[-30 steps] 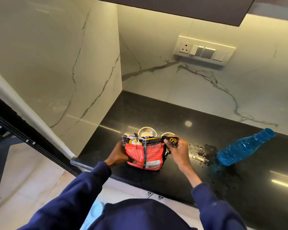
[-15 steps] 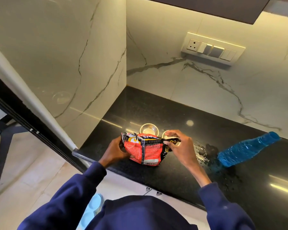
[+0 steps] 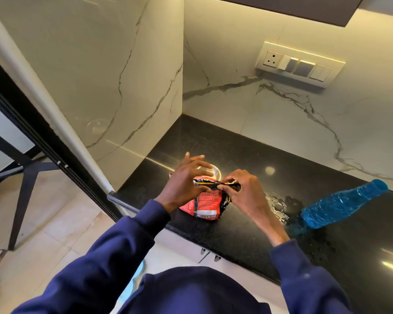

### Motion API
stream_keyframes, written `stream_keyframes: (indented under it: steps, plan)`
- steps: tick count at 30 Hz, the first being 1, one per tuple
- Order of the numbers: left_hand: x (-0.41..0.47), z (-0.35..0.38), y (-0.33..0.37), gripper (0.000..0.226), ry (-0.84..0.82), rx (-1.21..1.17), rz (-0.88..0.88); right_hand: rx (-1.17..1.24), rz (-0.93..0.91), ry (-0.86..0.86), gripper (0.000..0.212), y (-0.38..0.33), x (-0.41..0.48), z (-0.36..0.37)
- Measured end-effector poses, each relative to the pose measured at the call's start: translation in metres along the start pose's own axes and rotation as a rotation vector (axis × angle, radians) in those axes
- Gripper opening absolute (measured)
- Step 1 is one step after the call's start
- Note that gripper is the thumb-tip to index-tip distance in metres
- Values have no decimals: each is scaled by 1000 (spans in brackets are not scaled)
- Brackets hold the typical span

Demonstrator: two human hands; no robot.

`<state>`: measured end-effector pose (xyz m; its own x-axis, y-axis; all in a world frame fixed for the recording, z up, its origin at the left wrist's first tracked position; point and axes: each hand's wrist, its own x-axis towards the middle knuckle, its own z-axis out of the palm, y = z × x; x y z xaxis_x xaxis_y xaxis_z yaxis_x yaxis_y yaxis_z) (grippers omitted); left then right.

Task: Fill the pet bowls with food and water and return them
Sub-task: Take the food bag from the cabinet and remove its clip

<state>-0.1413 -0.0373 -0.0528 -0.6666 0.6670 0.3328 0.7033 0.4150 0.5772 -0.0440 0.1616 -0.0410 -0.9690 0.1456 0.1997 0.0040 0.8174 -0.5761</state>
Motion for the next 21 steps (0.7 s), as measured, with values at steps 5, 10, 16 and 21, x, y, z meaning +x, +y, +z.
stream_keyframes:
  steps: [5,10,16,21]
  plan:
    - [21,28,16,27,-96,208,27,-20,-11,37,20,-4,-2,-1]
    - [21,47,15,11,-36,170,-8,17,15,45,16,-5,2,1]
    - [16,55,14,2,0,181,-1,94,102,45,13,-3,7,1]
    - [12,55,13,12,18,161,-2,137,141,9,11,-2,12,0]
